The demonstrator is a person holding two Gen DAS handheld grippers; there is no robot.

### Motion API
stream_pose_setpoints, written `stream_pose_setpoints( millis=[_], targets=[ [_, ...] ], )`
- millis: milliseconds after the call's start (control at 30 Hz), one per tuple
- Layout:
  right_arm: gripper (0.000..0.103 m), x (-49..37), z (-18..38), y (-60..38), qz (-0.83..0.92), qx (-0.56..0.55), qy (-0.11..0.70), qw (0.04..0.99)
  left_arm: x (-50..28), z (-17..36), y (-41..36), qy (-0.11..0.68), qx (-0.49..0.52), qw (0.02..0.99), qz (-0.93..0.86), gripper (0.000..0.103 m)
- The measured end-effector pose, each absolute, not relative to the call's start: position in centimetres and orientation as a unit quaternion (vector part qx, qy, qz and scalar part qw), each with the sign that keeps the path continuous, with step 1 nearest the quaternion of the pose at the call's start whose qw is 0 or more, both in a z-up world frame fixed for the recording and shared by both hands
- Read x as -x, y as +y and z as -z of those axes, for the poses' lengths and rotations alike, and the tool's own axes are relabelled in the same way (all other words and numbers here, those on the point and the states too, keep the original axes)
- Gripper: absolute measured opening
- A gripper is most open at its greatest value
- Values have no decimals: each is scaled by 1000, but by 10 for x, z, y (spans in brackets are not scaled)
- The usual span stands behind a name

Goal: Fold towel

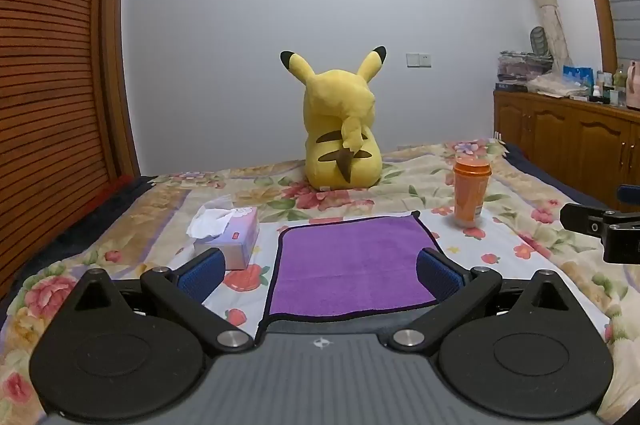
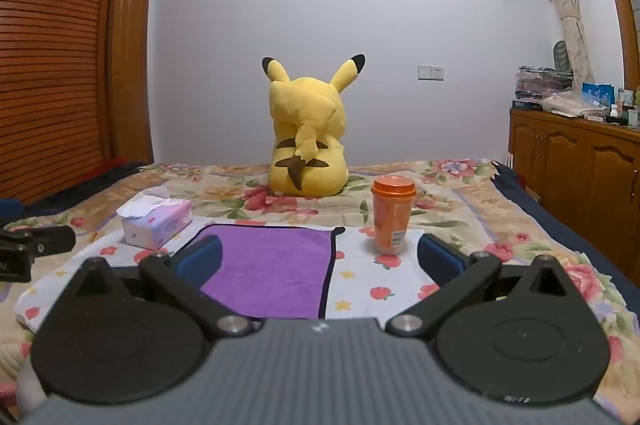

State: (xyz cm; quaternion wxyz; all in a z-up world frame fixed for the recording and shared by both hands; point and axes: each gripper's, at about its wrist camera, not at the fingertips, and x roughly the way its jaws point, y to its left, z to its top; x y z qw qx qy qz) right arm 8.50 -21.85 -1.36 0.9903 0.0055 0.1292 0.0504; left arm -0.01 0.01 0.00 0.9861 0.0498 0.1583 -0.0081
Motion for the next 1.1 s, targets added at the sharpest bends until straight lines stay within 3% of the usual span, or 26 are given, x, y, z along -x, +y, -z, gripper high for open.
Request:
stream_pose_setpoints(
  millis=[1100],
  targets=[
    [103, -86, 16, -224, -47, -4, 125, 991, 0, 0, 0, 157, -51, 986, 7, 103]
  ],
)
